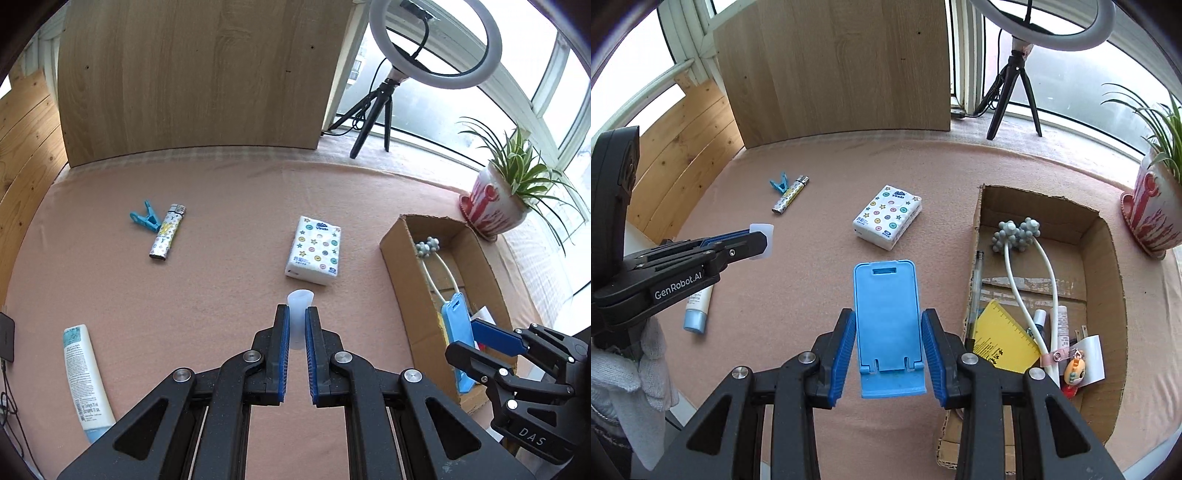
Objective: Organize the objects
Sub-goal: 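Carry cap and phone stand into the box and open both tools, then move both tools toward the white-and-blue lotion tube, then grasp the white-and-blue lotion tube with the right tool, then carry the lotion tube into the box and lower it, then open the right tool to release the lotion tube in the box, then move the right tool to the white Vinda tissue pack and grasp it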
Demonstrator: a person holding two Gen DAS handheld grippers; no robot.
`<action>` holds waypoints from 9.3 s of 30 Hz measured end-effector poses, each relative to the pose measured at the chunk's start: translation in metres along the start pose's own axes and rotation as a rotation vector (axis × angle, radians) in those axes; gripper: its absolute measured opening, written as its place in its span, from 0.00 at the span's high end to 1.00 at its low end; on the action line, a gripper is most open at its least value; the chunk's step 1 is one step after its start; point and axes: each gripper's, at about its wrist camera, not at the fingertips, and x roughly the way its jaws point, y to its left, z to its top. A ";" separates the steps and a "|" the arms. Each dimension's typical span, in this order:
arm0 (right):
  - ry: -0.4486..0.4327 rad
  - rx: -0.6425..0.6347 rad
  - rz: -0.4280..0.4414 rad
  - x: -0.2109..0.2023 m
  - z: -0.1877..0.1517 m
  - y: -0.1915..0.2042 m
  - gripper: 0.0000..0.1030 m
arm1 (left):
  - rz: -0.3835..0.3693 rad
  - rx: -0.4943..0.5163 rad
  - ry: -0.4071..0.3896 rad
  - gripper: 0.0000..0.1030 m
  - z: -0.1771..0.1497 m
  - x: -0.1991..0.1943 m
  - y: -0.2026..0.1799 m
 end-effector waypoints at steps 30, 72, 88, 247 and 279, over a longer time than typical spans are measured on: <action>-0.011 0.196 -0.096 -0.038 -0.042 -0.130 0.68 | -0.159 0.163 0.080 0.88 -0.001 0.056 -0.165; 0.075 0.066 0.129 0.029 0.013 0.010 0.45 | 0.080 -0.186 0.035 0.36 -0.027 -0.006 0.067; 0.178 -0.095 0.243 0.092 0.035 0.134 0.34 | 0.193 -0.373 0.094 0.17 -0.098 -0.037 0.210; 0.038 0.309 0.217 0.036 0.070 -0.051 0.33 | -0.171 -0.045 0.107 0.25 0.020 0.062 0.017; 0.253 0.302 0.132 0.158 0.119 -0.021 0.50 | -0.256 -0.047 0.211 0.45 0.051 0.159 0.033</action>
